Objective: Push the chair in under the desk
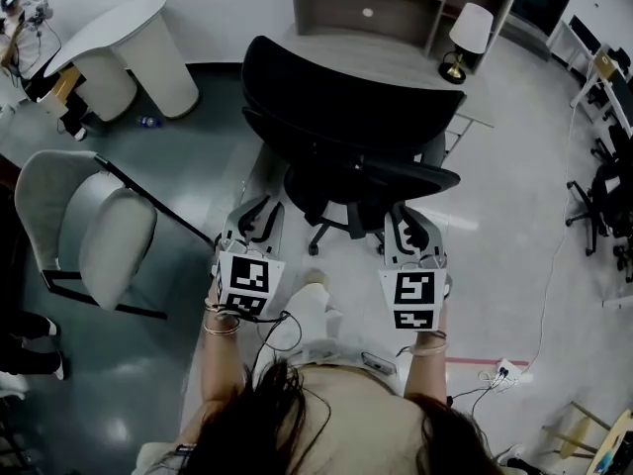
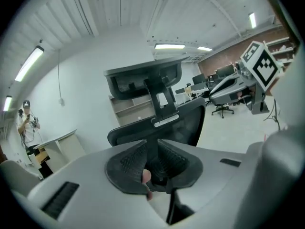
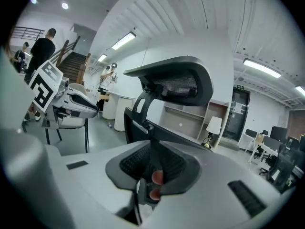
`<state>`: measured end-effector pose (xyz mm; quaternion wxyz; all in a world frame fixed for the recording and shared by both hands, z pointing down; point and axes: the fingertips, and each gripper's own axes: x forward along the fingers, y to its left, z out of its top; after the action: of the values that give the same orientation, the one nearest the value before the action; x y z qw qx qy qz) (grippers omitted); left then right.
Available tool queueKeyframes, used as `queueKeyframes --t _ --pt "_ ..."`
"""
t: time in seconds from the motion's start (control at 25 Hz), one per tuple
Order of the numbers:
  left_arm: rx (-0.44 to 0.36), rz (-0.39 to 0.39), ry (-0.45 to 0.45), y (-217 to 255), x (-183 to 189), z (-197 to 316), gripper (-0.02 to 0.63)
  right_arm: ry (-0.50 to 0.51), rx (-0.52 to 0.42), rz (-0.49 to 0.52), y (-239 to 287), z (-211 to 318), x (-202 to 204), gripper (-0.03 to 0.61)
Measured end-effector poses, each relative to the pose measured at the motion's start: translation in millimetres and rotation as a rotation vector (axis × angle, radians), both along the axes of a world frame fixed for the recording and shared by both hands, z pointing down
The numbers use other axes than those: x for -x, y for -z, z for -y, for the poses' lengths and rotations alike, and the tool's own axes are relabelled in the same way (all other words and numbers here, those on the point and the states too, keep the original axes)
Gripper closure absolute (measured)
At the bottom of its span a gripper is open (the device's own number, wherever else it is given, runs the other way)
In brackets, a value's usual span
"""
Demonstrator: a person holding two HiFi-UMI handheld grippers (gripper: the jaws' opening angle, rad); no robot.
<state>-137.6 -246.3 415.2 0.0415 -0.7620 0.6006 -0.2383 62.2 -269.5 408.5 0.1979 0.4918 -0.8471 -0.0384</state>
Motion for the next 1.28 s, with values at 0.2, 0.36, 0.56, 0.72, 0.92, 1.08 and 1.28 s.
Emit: queueKeyframes --t 0.2,0.36,0.56,0.72,0.92,1.08,1.28 --pt "-0.027 -0.082 0.02 18 -4 -24 0.561 -0.004 0.022 0.047 0 -10 3 0.53" --pt "-0.06 -0.122 0.041 36 -6 -34 0.583 -0.014 0.014 0.082 8 -13 2 0.541" --pt "-0.063 -0.133 0.046 43 -8 -34 0.598 -0.027 -0.006 0.088 17 -12 3 0.551" --pt "-0.075 -0.172 0.041 49 -8 -35 0.603 -0.043 -0.023 0.106 25 -13 5 0.552" --pt "-0.104 -0.205 0.036 52 1 -41 0.603 -0.072 -0.06 0.129 38 -20 10 0.557" --pt "-0.11 -0.212 0.016 53 9 -47 0.603 -0.08 -0.077 0.119 42 -32 19 0.557" --pt "-0.116 -0.238 -0.019 63 11 -57 0.603 -0.087 -0.094 0.091 49 -50 29 0.558"
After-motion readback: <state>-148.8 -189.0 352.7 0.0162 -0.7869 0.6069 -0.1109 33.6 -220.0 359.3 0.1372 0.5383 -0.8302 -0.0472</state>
